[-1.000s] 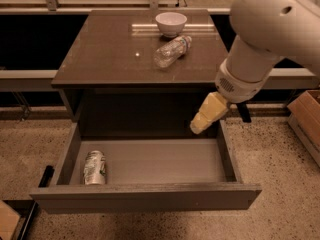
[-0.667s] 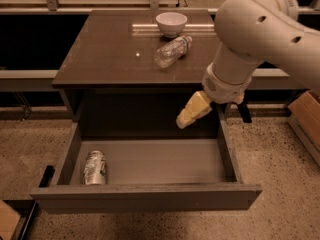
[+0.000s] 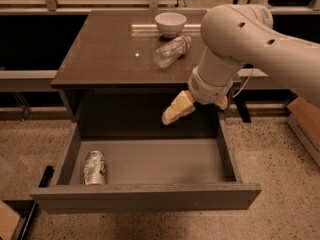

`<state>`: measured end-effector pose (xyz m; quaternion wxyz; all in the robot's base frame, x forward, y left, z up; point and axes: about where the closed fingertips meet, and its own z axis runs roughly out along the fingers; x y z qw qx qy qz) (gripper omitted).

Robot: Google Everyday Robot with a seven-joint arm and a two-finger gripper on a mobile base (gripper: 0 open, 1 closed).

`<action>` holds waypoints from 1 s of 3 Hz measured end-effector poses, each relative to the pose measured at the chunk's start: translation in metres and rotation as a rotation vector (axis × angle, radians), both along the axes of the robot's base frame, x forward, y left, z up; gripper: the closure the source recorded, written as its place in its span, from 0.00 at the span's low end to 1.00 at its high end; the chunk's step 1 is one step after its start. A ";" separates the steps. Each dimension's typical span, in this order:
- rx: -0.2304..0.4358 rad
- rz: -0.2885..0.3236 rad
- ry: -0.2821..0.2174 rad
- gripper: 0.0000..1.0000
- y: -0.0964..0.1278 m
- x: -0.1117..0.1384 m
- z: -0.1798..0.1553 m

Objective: Pick 7up can from top drawer and place on counter

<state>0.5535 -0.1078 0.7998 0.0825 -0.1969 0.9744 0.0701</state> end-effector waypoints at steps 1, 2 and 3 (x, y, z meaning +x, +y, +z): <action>0.007 -0.019 0.021 0.00 0.018 0.005 -0.012; 0.045 -0.054 0.043 0.00 0.054 0.018 -0.035; 0.066 -0.090 0.115 0.00 0.119 0.039 -0.082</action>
Offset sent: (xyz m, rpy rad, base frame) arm 0.0362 0.0984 -0.0595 0.0994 0.0619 -0.1074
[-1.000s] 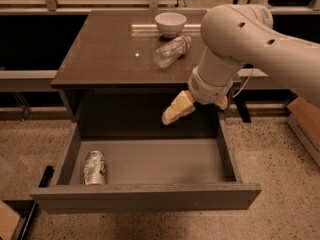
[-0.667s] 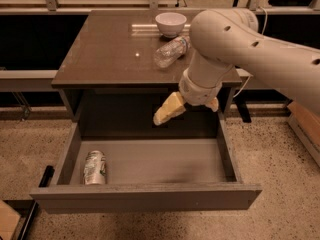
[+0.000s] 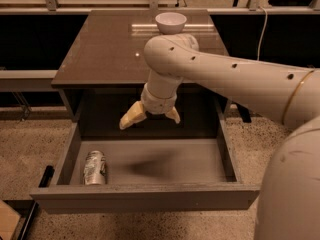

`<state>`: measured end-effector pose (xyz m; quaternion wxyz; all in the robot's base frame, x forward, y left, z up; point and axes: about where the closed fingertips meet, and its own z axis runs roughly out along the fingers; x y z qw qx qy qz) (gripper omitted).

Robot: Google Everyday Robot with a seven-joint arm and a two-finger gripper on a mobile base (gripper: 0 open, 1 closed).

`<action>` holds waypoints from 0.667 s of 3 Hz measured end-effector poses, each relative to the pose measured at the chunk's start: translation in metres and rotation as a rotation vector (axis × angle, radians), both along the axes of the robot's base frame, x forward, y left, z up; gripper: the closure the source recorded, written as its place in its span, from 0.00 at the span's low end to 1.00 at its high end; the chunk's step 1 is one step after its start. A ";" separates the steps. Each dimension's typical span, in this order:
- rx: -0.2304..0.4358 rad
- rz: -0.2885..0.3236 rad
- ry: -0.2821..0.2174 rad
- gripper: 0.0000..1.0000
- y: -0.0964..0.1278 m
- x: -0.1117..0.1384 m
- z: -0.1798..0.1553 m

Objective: Pick 7up can from top drawer and place on counter

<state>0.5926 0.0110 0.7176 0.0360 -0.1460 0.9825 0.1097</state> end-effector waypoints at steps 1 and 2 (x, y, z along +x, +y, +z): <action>0.001 0.000 0.006 0.00 0.004 0.001 -0.003; 0.015 0.039 0.014 0.00 0.012 -0.004 -0.007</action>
Offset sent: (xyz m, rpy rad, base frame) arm -0.0024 0.0059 -0.0071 0.0081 0.0149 0.0489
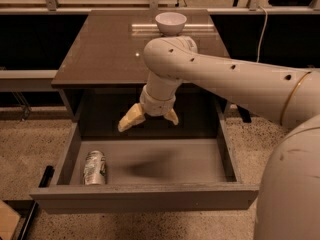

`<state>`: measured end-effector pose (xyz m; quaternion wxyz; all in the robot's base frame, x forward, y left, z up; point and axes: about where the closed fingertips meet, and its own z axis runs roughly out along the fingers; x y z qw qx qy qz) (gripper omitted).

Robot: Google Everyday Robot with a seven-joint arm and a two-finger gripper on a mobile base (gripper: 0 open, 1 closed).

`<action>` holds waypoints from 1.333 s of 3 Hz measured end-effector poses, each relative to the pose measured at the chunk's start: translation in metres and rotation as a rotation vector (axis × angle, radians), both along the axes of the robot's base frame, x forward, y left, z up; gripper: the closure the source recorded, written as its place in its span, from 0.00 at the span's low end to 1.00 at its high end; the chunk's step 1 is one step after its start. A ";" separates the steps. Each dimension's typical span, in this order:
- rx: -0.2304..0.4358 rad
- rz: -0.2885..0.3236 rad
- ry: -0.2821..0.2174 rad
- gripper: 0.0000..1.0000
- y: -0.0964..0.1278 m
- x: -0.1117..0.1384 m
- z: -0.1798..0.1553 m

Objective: Pick 7up can from top drawer and place on counter

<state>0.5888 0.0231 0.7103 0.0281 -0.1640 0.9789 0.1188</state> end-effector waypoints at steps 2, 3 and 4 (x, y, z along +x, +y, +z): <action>0.064 0.079 0.010 0.00 0.050 -0.016 -0.002; 0.070 0.083 0.024 0.00 0.090 -0.022 -0.011; 0.072 0.050 0.036 0.00 0.115 -0.023 -0.022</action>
Offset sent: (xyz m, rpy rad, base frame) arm -0.0262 0.0830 0.0008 0.0972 0.0142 0.1199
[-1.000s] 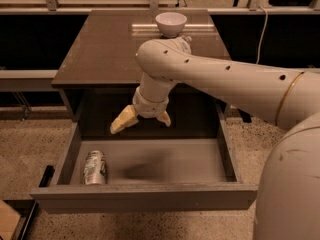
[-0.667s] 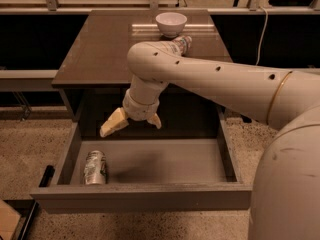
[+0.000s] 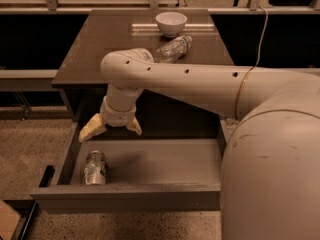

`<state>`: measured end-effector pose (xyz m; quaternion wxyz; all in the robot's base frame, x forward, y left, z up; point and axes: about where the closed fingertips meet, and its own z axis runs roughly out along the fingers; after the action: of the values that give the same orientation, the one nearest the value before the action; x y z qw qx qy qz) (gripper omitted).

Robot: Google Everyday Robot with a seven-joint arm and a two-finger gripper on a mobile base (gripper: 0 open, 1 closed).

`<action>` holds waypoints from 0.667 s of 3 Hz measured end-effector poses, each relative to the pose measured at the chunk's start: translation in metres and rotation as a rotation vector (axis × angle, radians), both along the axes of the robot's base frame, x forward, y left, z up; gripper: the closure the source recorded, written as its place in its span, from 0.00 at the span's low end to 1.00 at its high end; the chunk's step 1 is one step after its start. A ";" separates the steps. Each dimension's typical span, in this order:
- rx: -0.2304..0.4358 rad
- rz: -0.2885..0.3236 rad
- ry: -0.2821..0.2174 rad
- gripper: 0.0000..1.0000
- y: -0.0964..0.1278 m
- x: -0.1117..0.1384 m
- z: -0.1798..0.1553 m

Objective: Pick 7up can from top drawer and place on counter

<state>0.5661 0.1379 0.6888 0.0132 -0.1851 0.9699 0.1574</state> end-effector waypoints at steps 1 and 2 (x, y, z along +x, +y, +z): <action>0.001 -0.086 0.076 0.00 0.010 -0.001 -0.030; 0.004 -0.116 0.122 0.00 0.015 -0.005 -0.045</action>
Offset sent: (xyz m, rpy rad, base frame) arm -0.0072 0.0208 -0.0589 0.0113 0.1707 -0.1564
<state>0.5613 0.1532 0.6438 -0.0365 -0.1188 0.9777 0.1691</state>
